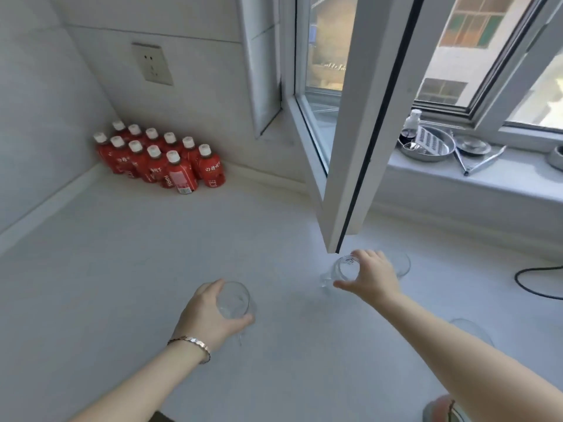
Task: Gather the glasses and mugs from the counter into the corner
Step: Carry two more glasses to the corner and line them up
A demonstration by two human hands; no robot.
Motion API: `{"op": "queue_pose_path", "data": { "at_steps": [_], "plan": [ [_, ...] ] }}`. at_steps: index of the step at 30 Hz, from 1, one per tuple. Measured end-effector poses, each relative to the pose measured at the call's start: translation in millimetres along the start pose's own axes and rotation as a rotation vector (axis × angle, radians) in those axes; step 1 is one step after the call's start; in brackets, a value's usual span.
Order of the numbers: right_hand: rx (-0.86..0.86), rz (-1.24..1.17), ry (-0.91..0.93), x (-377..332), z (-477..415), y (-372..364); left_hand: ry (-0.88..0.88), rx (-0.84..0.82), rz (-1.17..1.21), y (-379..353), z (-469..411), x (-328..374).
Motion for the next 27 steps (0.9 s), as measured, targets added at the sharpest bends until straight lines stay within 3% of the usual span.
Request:
{"op": "queue_pose_path", "data": {
  "at_steps": [7, 14, 20, 27],
  "plan": [
    [-0.215, 0.103, 0.347, -64, 75, -25, 0.148, 0.169, 0.036, 31, 91, -40],
    [-0.354, 0.13, 0.742, -229, 183, -55, 0.353, 0.337, 0.084, 93, 209, -124],
    [-0.439, 0.187, 1.082, -374, 338, -108, 0.54, 0.524, 0.138, 152, 357, -235],
    [-0.594, 0.243, 1.308, -495, 555, -196, 0.73, 0.66, 0.101, 208, 555, -375]
  ]
}}
Point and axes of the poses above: each hand's wrist, its own z-axis away from the middle knuckle, its own y-axis out of the back of the hand, x = y × z, the point moved 10 cm from there along -z, towards the middle knuckle, and after that the axes turned 3 degrees about -y, right-handed, at the moved point
